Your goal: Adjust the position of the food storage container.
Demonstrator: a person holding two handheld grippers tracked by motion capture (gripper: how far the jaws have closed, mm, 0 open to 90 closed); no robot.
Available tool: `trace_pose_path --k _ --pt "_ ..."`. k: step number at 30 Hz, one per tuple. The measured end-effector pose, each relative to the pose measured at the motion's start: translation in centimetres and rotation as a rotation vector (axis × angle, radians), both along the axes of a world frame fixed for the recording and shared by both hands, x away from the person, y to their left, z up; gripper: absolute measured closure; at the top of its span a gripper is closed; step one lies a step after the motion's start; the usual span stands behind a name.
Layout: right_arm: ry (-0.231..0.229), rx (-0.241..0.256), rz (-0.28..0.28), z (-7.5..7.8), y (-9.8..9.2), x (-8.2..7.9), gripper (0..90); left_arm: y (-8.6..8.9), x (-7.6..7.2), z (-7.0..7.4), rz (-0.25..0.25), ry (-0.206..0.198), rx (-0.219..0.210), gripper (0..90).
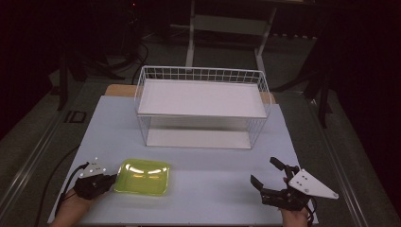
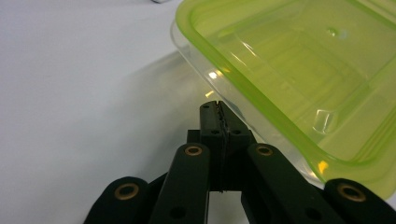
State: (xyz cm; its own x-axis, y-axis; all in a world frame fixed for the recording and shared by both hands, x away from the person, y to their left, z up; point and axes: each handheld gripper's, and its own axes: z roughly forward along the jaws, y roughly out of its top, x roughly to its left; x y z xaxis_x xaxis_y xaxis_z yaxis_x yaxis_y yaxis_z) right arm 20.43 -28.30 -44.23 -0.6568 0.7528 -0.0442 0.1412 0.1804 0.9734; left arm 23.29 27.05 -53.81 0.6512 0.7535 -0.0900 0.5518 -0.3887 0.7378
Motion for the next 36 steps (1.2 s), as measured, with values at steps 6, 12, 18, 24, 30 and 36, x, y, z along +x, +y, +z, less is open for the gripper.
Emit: trace_pose_path --k 6,12,18,24,30,36 --pt "0.002 -0.002 0.003 -0.1 0.0 0.1 12.5 -1.2 0.4 -0.1 -0.031 0.025 0.008 90.0" --pt "0.002 -0.003 0.004 -0.1 0.0 0.0 12.6 -0.4 0.1 0.4 -0.021 0.013 0.001 90.0" --pt "0.006 0.000 0.005 -0.1 0.1 0.0 12.6 0.2 -0.4 1.1 -0.023 0.010 -0.013 90.0" --pt "0.006 0.003 0.005 0.0 0.1 0.0 12.6 -0.5 0.3 0.2 -0.041 0.044 -0.039 90.0" --pt "0.013 0.008 0.002 -0.1 -0.1 0.1 12.6 -1.7 0.8 -0.1 -0.067 0.054 -0.033 90.0" --pt "0.006 0.005 0.003 0.0 -0.1 0.0 12.6 -3.1 1.4 -0.1 -0.097 0.067 -0.032 90.0"
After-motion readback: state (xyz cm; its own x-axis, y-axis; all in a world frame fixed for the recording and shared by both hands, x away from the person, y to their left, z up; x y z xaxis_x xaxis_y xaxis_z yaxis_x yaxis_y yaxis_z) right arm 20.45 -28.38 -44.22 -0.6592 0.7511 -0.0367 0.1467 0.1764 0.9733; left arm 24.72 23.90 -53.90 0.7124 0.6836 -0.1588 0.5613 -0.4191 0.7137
